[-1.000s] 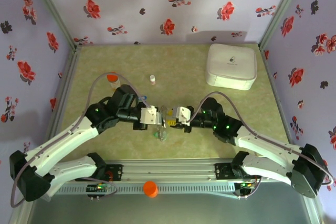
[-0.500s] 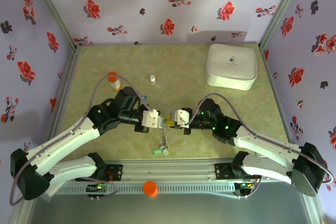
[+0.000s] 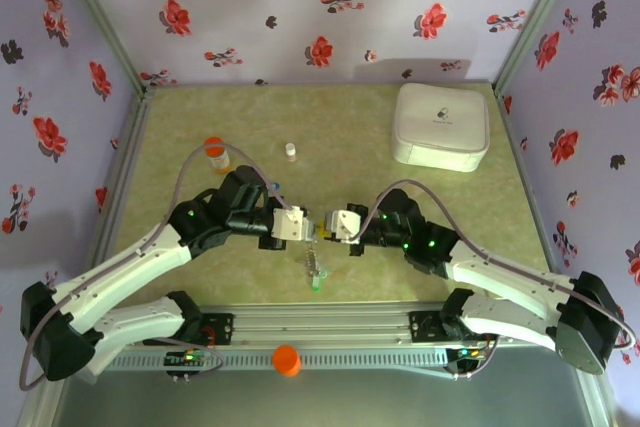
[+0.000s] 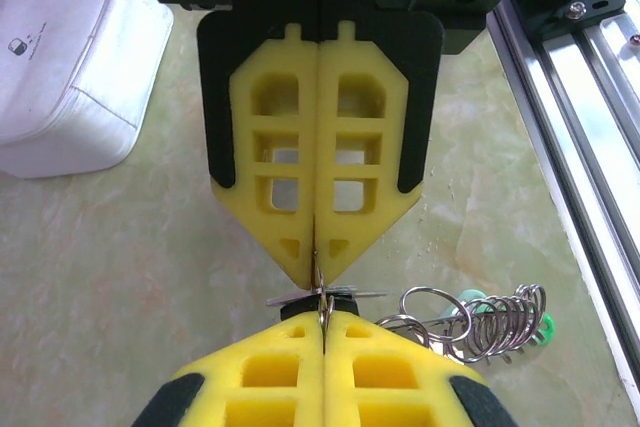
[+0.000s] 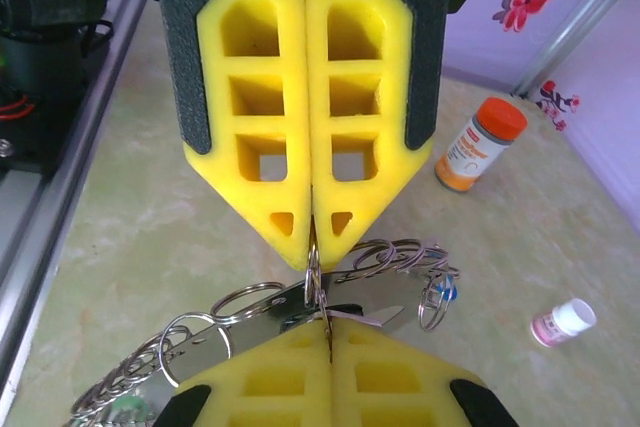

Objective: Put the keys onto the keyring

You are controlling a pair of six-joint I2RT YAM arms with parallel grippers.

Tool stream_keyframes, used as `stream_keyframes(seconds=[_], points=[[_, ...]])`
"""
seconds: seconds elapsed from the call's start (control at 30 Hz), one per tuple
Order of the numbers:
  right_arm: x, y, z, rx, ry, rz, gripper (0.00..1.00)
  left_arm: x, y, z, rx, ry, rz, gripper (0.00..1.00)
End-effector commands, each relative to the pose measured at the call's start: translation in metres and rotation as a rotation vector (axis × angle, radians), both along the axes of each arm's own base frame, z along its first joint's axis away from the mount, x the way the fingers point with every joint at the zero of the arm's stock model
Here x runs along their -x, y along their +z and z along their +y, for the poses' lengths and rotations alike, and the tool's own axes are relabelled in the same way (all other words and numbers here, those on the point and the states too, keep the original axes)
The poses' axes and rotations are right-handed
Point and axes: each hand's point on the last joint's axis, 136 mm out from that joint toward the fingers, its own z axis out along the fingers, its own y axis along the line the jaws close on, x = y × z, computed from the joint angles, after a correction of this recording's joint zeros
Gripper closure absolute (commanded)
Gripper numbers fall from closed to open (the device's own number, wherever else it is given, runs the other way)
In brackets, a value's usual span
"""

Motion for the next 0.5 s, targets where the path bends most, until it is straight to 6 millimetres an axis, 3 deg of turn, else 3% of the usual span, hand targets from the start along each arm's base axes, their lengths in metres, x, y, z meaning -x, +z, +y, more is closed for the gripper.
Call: stream_keyframes(seconds=[0.0,0.17,0.47], points=[[-0.006,-0.021,-0.004,0.082,-0.039,-0.056,1.00,-0.001,0.019,-0.008,0.090,0.007,-0.018,1.00],[-0.002,-0.032,0.000,0.113,-0.026,-0.067,1.00,0.000,0.018,-0.007,0.085,0.014,0.000,1.00],[-0.004,-0.025,-0.002,0.080,-0.047,-0.078,1.00,-0.003,0.017,-0.009,0.105,0.040,0.015,1.00]])
